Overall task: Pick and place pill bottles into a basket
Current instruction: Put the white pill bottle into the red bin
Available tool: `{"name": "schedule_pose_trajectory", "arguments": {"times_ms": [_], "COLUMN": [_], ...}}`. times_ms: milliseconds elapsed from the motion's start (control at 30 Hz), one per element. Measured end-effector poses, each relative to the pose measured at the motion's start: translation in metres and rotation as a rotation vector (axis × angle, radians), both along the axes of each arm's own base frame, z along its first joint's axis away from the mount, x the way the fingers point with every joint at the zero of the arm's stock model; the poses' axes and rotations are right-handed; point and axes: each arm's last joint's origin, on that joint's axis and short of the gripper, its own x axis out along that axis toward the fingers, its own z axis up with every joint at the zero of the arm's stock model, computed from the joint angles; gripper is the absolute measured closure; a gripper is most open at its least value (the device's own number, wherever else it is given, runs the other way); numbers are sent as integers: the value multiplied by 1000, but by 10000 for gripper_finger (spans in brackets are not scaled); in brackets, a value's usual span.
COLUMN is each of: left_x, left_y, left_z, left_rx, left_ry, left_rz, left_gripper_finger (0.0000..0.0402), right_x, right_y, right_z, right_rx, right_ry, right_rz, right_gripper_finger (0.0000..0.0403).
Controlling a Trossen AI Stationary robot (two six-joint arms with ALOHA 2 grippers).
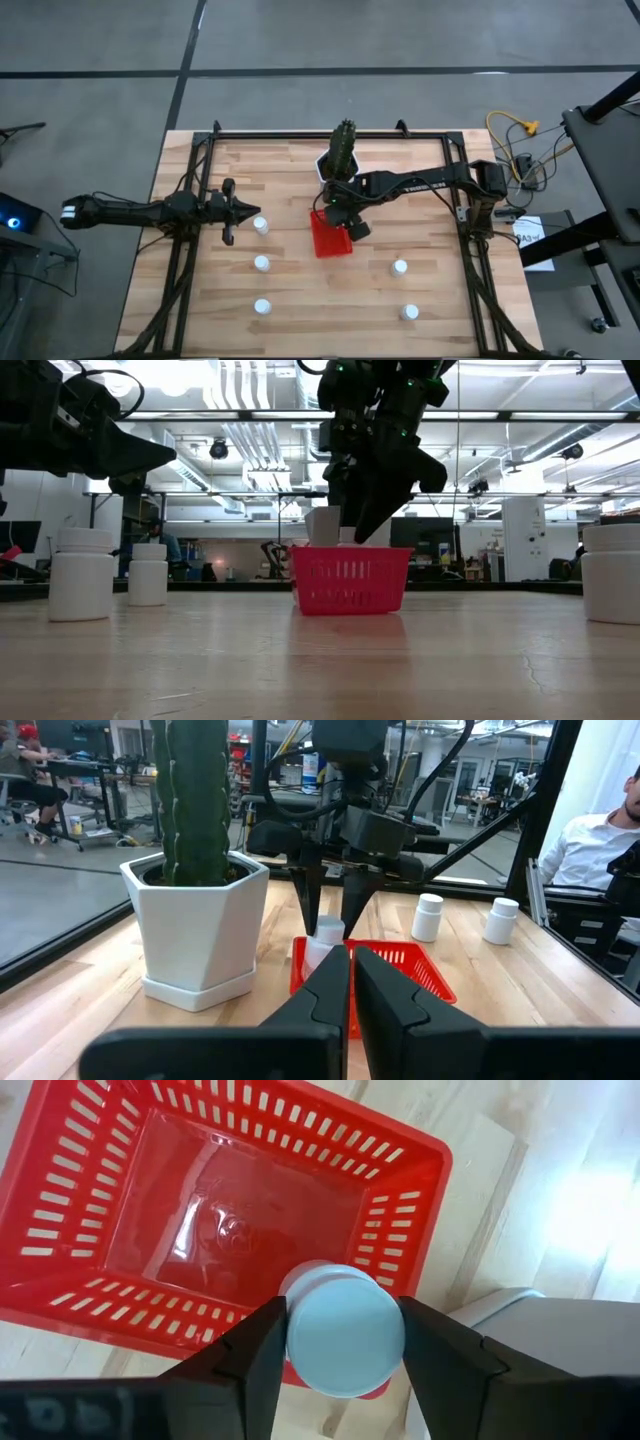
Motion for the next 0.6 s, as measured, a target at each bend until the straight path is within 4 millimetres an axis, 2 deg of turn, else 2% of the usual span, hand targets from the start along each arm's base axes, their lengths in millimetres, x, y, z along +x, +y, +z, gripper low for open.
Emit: {"name": "schedule_pose_trajectory", "arguments": {"times_ms": [600], "left_x": [0], "left_y": [0], "left_z": [0], "left_rx": [0], "left_ry": [0], "left_rz": [0], "left_gripper_finger": [401], "right_x": [0], "right_y": [-1], "right_z": [0], "right_rx": [-31], "right_ry": [1], "right_rz": [-25], "right_gripper_finger": [211]}}
